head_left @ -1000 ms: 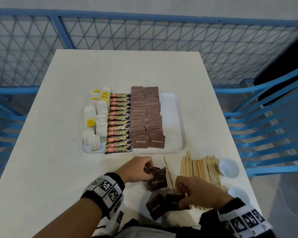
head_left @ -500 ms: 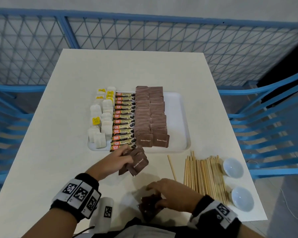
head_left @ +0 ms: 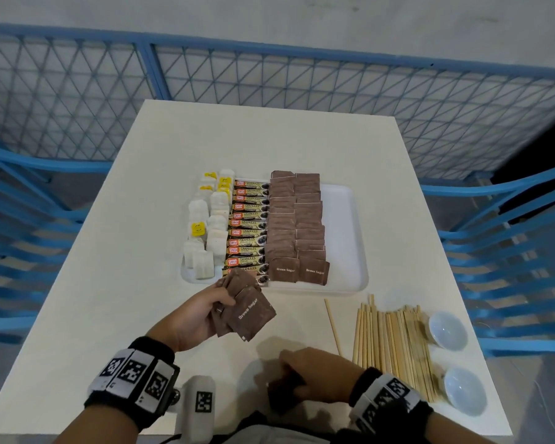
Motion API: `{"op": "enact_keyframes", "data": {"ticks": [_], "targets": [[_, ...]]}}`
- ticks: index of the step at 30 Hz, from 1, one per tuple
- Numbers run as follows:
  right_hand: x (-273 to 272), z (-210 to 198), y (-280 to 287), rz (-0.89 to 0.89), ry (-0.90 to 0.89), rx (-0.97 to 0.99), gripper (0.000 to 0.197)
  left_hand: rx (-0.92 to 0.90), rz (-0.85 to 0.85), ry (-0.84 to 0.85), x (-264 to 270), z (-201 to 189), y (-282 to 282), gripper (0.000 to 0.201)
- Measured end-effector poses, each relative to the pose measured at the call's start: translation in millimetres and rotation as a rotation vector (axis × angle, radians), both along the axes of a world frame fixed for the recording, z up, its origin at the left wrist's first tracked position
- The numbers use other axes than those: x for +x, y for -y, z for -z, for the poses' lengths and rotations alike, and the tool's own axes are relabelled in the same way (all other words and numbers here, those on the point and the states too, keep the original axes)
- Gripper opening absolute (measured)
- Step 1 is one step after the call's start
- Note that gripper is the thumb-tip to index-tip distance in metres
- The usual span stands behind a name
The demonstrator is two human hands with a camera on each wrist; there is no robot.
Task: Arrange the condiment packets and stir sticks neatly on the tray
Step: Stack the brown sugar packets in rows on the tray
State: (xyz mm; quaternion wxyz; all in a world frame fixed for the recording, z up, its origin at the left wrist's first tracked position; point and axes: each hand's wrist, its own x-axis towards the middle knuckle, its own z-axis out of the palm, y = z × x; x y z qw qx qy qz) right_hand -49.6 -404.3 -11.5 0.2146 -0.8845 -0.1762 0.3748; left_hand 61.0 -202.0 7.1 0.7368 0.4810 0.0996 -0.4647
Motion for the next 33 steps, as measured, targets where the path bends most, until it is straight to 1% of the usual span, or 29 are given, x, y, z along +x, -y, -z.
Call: {"op": "enact_keyframes", "data": {"ticks": [4,6,7,9,12,15,18,19,22,23,25,27,30,33], "targets": [[18.9,-13.4,16.1,0.396,0.005,0.228,0.025,-0.040,-0.090,-0.002,-4.3,2.8,-4.8,0.057],[29.8,-24.9,24.2,0.575,-0.004,0.411,0.018,-0.044,-0.118,0.017,-5.3,2.1,-4.9,0.050],[34.2,-31.1,26.5,0.648,-0.027,0.518,0.018,-0.043,-0.126,0.031,-5.5,1.8,-4.5,0.046],[41.7,-41.7,28.5,0.744,-0.067,0.692,0.020,-0.024,-0.151,0.060,-5.8,0.5,-2.8,0.043],[50.9,-49.0,23.7,0.800,-0.093,0.845,0.016,0.013,-0.144,0.092,-6.6,-0.4,1.0,0.046],[60.0,-47.6,15.4,0.852,-0.078,0.887,0.014,0.005,-0.128,0.068,-7.3,-2.6,4.5,0.043],[66.2,-44.0,6.3,0.905,-0.052,0.877,0.015,-0.078,-0.127,0.000,-6.7,-5.5,5.8,0.045],[67.7,-42.6,3.5,0.923,-0.052,0.876,0.016,-0.105,-0.124,-0.009,-6.7,-6.8,5.8,0.048],[70.2,-38.8,-3.4,0.975,-0.060,0.863,0.014,-0.106,-0.087,0.035,-7.5,-10.9,6.8,0.067],[70.3,-36.9,-4.5,0.994,-0.063,0.858,0.014,-0.082,-0.091,0.051,-7.7,-11.5,8.2,0.068],[69.3,-32.4,-4.6,1.031,-0.092,0.870,0.023,-0.020,-0.151,0.076,-7.8,-10.7,11.0,0.051],[68.0,-29.3,-2.2,1.046,-0.137,0.887,0.027,0.049,-0.210,0.088,-6.8,-9.3,12.4,0.042],[66.4,-26.0,6.1,1.093,-0.148,0.903,0.021,0.075,-0.259,0.092,-4.8,-7.0,8.4,0.042],[66.0,-20.1,22.0,1.218,-0.035,0.874,0.019,0.085,-0.302,0.083,-2.7,-4.4,3.2,0.047]]}}
